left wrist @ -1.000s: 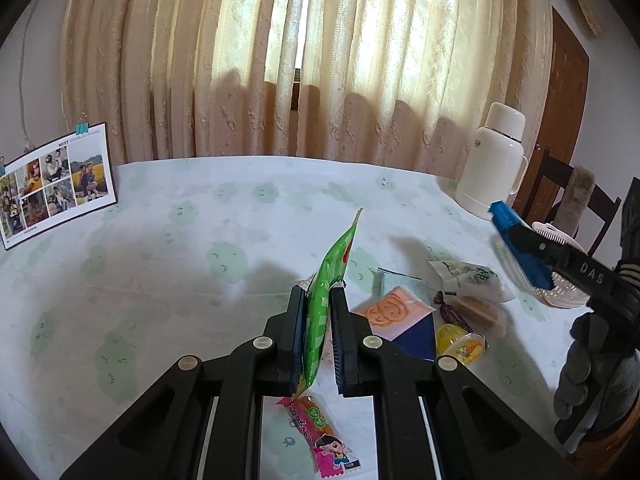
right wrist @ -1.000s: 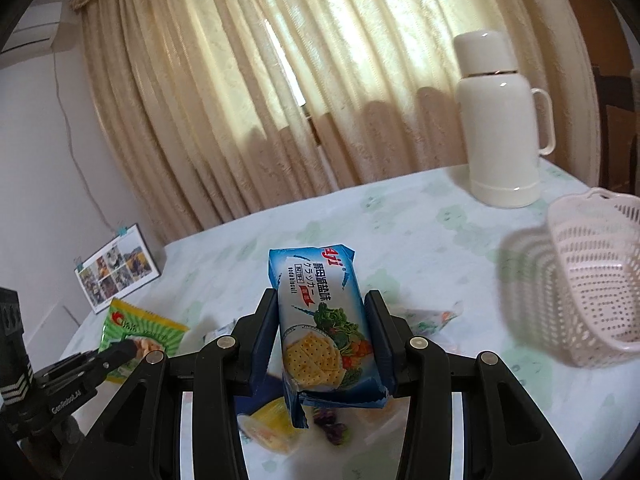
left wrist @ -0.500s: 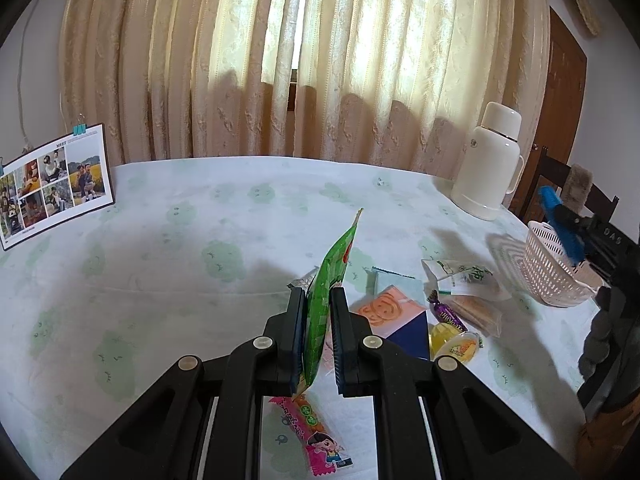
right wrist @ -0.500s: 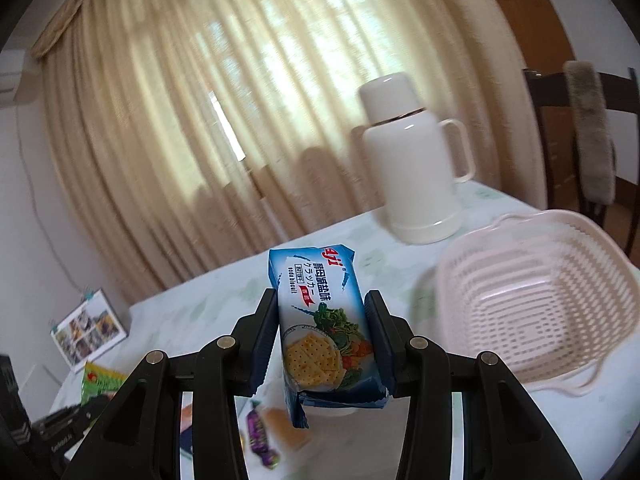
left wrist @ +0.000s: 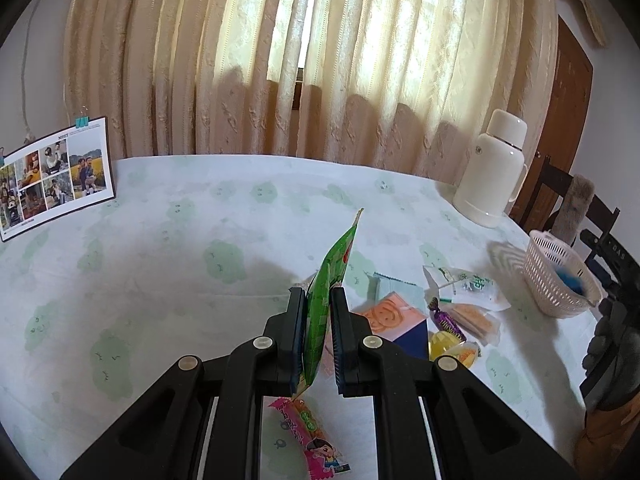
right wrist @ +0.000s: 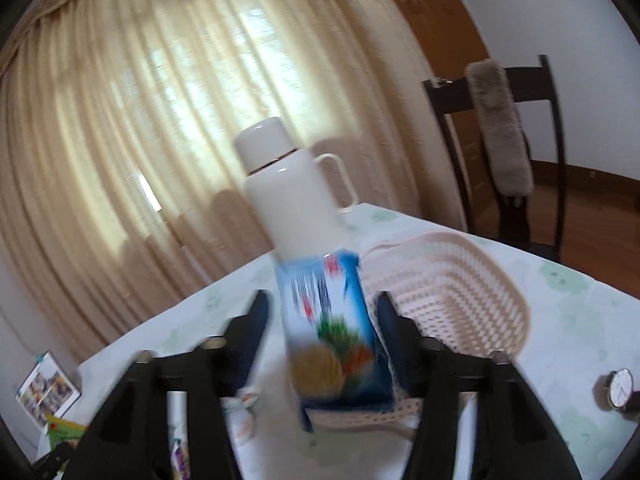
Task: Organize snacks
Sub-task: 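Carry the blue cracker pack into the pink basket and open the right gripper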
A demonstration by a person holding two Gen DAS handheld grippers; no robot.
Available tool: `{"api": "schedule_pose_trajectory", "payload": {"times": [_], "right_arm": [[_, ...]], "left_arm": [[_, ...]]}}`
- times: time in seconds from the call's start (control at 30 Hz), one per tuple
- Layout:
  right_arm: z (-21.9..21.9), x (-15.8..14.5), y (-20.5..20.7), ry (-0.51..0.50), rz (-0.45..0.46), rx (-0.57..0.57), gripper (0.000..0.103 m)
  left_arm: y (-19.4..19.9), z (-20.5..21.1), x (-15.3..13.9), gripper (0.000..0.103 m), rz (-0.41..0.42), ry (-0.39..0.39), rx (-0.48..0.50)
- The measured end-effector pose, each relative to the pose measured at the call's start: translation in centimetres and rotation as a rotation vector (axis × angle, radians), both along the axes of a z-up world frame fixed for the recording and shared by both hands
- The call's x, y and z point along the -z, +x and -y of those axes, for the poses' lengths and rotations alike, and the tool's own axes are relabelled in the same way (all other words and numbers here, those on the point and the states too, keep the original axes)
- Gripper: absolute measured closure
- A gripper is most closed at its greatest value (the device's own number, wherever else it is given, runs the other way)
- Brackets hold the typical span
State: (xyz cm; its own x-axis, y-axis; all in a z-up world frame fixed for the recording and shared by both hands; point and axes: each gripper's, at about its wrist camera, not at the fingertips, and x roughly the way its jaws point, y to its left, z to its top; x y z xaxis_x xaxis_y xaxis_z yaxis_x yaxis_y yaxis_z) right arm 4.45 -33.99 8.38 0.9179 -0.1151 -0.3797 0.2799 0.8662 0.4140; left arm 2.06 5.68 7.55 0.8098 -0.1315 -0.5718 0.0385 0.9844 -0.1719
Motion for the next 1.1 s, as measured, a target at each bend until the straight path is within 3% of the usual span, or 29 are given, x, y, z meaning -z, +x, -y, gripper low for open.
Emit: {"api": "schedule_pose_trajectory", "payload": {"times": [0.3, 0.63, 0.8, 1.1], "right_arm": [[-0.8, -0.3, -0.4, -0.048, 0.017, 0.0, 0.033], [0.6, -0.3, -1.5, -0.012, 0.036, 0.048, 0.033], [2.5, -0.5, -2.9, 0.009, 0.031, 0.094, 0.033], [5.5, -1.1, -5.8, -0.06, 0.03, 0.147, 0.033]], "left_arm": [[-0.6, 0.4, -1.9, 0.093, 0.024, -0.003, 0.005], [-1.2, 2.7, -5.1, 0.093, 0.062, 0.016, 0.047], [-1.0, 4.9, -7.0, 0.093, 0.091, 0.038, 0.076], [0.5, 11.3, -8.4, 0.093, 0.101, 0.055, 0.185]]}}
